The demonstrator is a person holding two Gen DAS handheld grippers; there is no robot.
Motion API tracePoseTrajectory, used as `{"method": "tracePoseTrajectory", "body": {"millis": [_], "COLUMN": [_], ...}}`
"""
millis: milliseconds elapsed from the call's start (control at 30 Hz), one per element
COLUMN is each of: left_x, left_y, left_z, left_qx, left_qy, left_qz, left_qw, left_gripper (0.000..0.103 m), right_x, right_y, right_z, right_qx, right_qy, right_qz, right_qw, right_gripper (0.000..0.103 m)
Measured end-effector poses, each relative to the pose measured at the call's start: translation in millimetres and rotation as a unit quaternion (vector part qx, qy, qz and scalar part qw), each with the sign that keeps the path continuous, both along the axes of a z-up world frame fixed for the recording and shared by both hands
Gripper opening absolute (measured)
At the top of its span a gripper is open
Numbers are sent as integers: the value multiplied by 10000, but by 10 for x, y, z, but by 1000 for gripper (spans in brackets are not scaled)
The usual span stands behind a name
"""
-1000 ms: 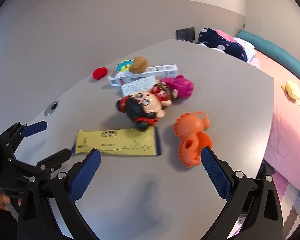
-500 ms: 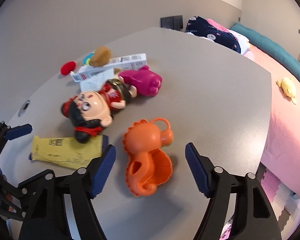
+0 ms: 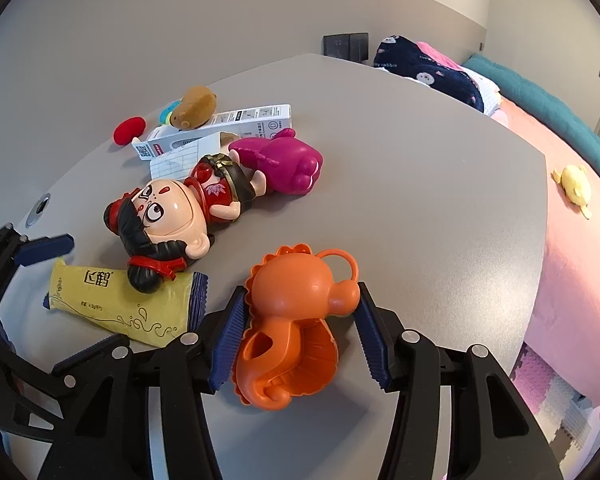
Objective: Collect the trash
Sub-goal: 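Grasp the yellow snack wrapper with the left tool while the right tool grasps the orange toy, then carry the wrapper and orange toy with both tools over the black trash bag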
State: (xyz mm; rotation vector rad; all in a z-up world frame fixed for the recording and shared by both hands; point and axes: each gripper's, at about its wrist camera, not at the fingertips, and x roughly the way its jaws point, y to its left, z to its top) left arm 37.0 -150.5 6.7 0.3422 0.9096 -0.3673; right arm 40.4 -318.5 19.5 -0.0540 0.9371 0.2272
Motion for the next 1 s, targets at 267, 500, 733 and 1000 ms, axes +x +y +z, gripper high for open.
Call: {"method": "tracePoseTrajectory", "body": {"millis": [267, 500, 733, 1000], "left_x": [-75, -221, -410, -473], "left_y": [-43, -63, -90, -148], "left_z": [27, 37, 134, 363], "left_qx": [-288, -559, -926, -1153], "left_qy": [107, -25, -97, -193], "left_qz": [-12, 231, 233, 359], "left_qw": [9995, 9982, 9954, 9925], "left_gripper": [55, 37, 32, 32], "right_x": [-15, -89, -202, -322], "right_y": [-37, -103, -281, -542], "right_z": [27, 43, 171, 462], "right_qx": [177, 297, 523, 763], "right_qy": [78, 38, -128, -445], "right_qz": [77, 124, 91, 1], "right_qw": [9998, 9995, 9985, 9961], "right_gripper": [54, 54, 54, 54]}}
